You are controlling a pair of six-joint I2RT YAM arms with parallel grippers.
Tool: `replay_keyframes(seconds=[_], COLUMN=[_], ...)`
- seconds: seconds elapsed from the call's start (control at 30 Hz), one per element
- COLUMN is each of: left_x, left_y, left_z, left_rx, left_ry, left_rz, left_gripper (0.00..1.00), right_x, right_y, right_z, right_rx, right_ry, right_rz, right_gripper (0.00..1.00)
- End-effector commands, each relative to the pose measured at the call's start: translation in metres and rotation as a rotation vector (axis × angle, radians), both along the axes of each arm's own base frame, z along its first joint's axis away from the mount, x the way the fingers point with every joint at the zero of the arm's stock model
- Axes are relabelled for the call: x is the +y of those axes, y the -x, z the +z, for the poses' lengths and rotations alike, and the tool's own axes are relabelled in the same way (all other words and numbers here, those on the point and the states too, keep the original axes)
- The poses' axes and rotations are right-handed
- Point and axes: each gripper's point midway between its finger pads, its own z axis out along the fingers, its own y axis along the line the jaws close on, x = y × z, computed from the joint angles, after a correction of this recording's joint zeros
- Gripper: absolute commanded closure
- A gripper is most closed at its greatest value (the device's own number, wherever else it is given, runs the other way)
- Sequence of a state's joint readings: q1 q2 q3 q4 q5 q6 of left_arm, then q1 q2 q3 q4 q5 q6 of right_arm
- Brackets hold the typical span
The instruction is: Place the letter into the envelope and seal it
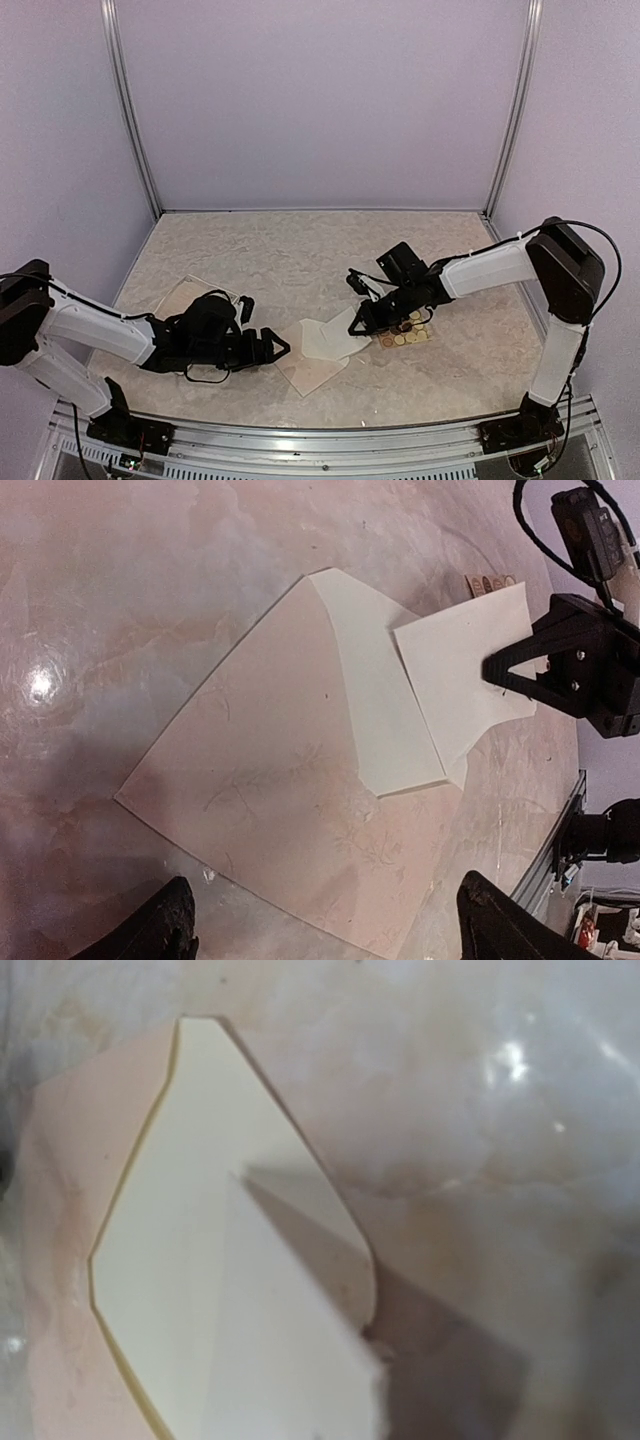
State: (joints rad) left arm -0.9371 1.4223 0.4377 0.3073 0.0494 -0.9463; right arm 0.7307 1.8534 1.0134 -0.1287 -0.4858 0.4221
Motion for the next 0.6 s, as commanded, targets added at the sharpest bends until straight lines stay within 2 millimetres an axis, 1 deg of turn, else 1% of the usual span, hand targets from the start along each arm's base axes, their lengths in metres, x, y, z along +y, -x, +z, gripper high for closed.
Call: replay_keyframes(seconds=[0.0,0.13,0.33,0.57], left_x=[-0.001,-0.004,-0.002,0.001], left_y=[0.012,0.017,0.021,0.021], left_z=[-0.016,-0.025,-0.040,-0.044], left_rx=[0.074,0.099,0.128,0.133], left_ry=[-0.005,-0.007,-0.044,-0.061], left_rz=[0.015,0.015,0.019,0.026], left_gripper=[0.14,0.14,0.14,0.13], right_x=[0.002,0.005,0.007,0.013], right_y=[0.006,0.008,0.010,0.014], right_z=[-0.011,-0.010,-0.011,-0.018], right_rx=[0.013,0.015,0.028,0.081], right_ry=[0.022,0.022,0.023,0.027], right_rz=[0.002,0.004,0.000,-0.020], right_gripper=[1.00,1.00,1.00,1.00])
